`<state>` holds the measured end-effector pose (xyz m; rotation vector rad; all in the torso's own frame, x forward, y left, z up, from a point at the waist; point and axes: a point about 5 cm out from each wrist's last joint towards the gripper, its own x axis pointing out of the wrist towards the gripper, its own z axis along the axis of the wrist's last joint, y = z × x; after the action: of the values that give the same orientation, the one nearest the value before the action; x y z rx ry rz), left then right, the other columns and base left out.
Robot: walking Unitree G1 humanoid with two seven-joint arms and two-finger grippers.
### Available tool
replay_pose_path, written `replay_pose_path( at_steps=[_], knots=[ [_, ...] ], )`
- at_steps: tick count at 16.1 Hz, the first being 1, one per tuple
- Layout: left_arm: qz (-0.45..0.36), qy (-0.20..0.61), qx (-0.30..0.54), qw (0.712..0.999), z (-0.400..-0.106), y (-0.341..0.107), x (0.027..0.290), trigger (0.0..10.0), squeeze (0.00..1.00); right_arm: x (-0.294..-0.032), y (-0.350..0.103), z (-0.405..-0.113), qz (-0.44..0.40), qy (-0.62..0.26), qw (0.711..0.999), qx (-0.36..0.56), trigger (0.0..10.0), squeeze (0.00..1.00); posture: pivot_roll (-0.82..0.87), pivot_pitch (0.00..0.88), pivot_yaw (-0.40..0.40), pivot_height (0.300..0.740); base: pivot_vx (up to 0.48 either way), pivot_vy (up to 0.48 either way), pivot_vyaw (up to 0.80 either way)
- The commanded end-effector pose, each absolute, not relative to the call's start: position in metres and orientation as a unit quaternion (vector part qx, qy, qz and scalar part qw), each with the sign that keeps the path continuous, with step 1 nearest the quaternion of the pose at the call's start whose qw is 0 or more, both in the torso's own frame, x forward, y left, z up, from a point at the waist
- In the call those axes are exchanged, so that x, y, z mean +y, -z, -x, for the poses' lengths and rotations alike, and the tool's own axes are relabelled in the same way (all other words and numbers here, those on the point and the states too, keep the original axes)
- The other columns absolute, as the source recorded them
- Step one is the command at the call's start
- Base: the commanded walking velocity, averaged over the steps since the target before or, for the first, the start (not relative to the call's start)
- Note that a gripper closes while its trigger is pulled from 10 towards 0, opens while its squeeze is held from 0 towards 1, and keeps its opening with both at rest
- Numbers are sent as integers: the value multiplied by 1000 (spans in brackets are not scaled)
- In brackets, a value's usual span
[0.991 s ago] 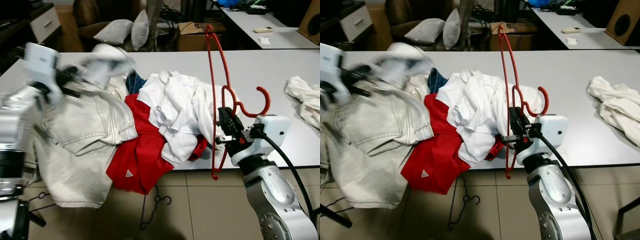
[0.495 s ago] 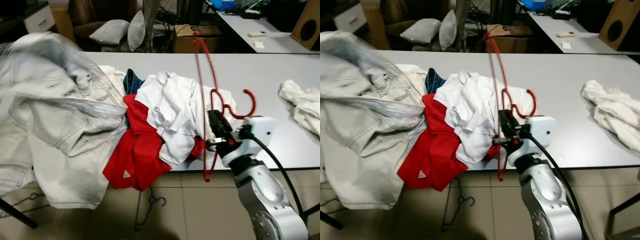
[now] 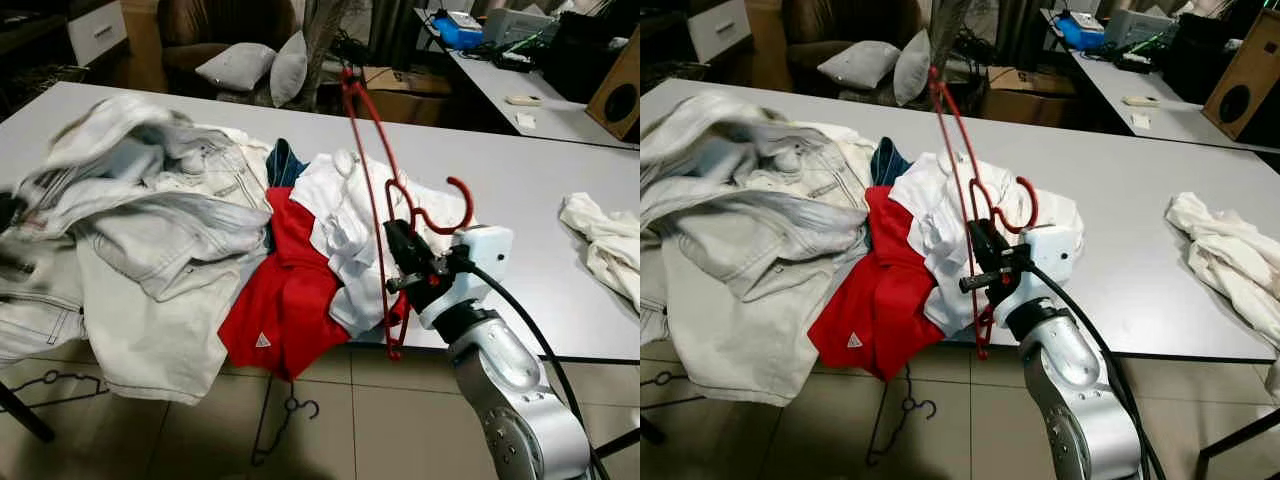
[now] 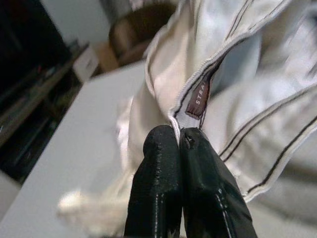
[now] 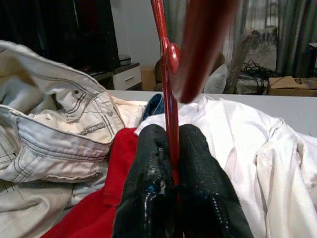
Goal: Hang hanger
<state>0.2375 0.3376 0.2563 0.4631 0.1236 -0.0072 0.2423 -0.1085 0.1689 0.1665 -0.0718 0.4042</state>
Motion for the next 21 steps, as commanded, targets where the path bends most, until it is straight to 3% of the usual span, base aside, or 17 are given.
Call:
replay_pose_path(
  at_steps=[1,5,6,7,8,10,11,16,17,20,21],
  knots=[
    [-226,-10,29,974,-238,-265,335,0,0,-112,-174,-244,-82,-195,976,-50,10000,0,159,0,-71,740,0,0,0],
    [-180,-88,-92,975,-247,-294,342,0,0,-118,-176,-247,-78,-190,977,-59,10000,0,136,0,-79,740,0,0,0],
    [-142,-66,-107,982,-251,-294,338,10000,0,-118,-176,-248,-75,-194,976,-60,10000,0,125,0,-79,740,0,0,0],
    [-112,-15,-96,989,-255,-287,328,10000,0,-117,-175,-247,-75,-195,976,-60,10000,0,117,0,-78,740,0,0,0],
    [-84,100,-73,989,-257,-273,297,10000,1000,-117,-175,-246,-76,-198,976,-58,10000,0,100,0,-77,740,0,0,0],
    [-71,210,-44,974,-255,-256,257,10000,1000,-117,-176,-245,-74,-198,976,-55,10000,0,78,0,-68,740,0,0,0],
    [-61,221,-42,973,-257,-251,248,10000,1000,-119,-177,-245,-72,-196,976,-56,10000,0,68,0,-61,740,0,0,0],
    [-19,117,-26,993,-262,-247,254,10000,1000,-130,-177,-241,-66,-171,981,-55,10000,0,57,0,-40,740,0,0,0],
    [-103,93,-9,990,-257,-244,255,10000,1000,-130,-176,-239,-68,-168,982,-52,10000,0,64,0,-46,740,0,0,0],
    [-232,108,-2,967,-246,-239,249,10000,1000,-127,-176,-240,-70,-178,980,-48,10000,0,67,0,-57,740,0,0,0],
    [-176,85,8,981,-240,-237,252,10000,1000,-127,-175,-239,-70,-181,980,-46,10000,0,69,0,-59,740,0,0,0]
  ],
)
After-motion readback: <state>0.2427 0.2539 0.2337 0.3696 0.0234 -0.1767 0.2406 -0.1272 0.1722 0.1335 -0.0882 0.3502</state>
